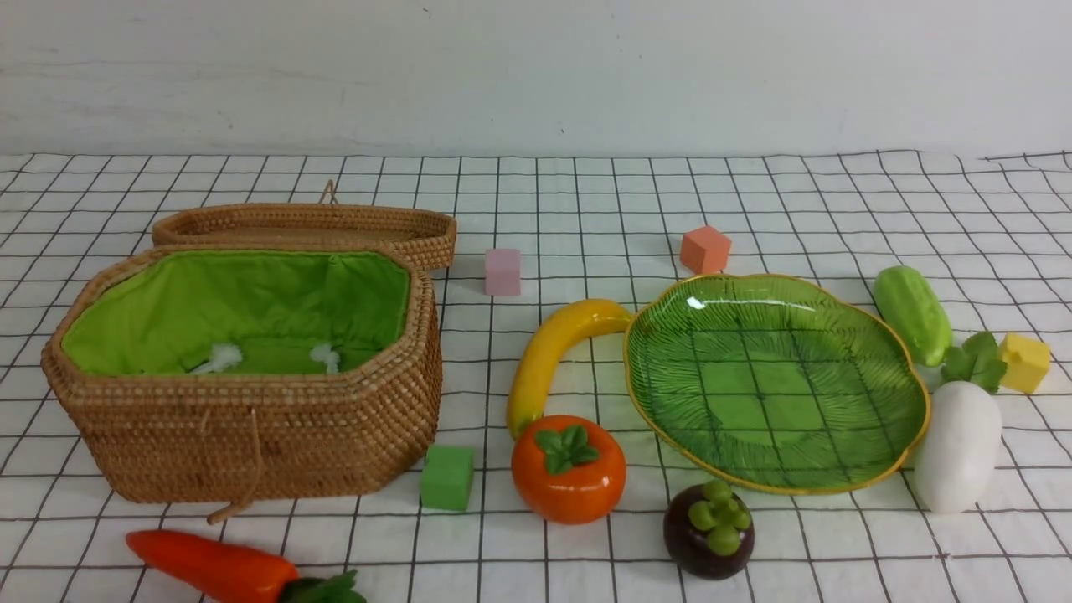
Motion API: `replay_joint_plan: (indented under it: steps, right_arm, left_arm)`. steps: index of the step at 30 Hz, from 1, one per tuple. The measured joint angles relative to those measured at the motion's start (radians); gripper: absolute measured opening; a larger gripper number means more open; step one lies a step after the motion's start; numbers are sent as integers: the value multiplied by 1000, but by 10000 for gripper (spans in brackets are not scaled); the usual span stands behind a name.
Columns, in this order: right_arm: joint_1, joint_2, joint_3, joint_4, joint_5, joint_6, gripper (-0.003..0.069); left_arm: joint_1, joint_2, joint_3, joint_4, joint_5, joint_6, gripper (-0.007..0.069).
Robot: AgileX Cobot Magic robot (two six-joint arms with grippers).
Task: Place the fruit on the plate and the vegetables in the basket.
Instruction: Use the left arm to grab a carrot and put it into the left basket
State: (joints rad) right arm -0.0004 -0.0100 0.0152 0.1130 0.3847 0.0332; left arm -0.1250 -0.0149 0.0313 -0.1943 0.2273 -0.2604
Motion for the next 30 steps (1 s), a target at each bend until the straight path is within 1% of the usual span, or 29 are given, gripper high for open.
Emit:
replay_joint_plan:
  steps: [1, 5, 6, 9, 11, 12, 14, 15, 16, 17, 18, 21, 23, 26, 27, 28, 30]
  right_arm:
    - [0, 0, 0, 0, 0, 0, 46]
    - [0, 0, 0, 0, 0, 0, 46]
    - [0, 0, 0, 0, 0, 0, 46]
    - [0, 0, 0, 0, 0, 0, 46]
    - [0, 0, 0, 0, 0, 0, 46]
    - [0, 0, 0, 0, 0, 0, 46]
    - [0, 0, 0, 0, 0, 0, 46]
    - [0, 0, 0, 0, 0, 0, 46]
    - [0, 0, 0, 0, 0, 0, 46]
    - [0, 0, 0, 0, 0, 0, 46]
    - [0, 0, 0, 0, 0, 0, 46]
    - [0, 0, 0, 0, 0, 0, 46]
    - [0, 0, 0, 0, 0, 0, 46]
    - [0, 0, 0, -1, -1, 0, 46]
    - [0, 0, 0, -3, -4, 0, 46]
    - [0, 0, 0, -4, -4, 0, 46]
    - [0, 0, 2, 6, -18, 10, 49]
  left_arm:
    - [0, 0, 0, -82, -68, -56, 238]
    - [0, 0, 0, -256, -209, -170, 238]
    - [0, 0, 0, -294, -252, -192, 237]
    - [0, 0, -11, -350, -278, -212, 212]
    - [0, 9, -101, -351, -172, -190, 122]
    - [0, 12, -111, -348, -149, -184, 113]
    - [0, 90, -245, -298, 20, -88, 8]
    - [0, 108, -269, -288, 36, -80, -4]
    - [0, 158, -330, -269, 119, -37, -13]
    - [0, 235, -412, -248, 256, 21, -13]
    - [0, 294, -466, -240, 338, 62, -13]
    - [0, 464, -591, -226, 529, 175, -13]
    - [0, 548, -631, -224, 569, 219, -13]
    - [0, 652, -671, -224, 570, 254, -13]
    - [0, 680, -679, -224, 571, 282, -13]
    - [0, 685, -680, -224, 573, 282, -13]
    - [0, 738, -698, -226, 598, 366, -13]
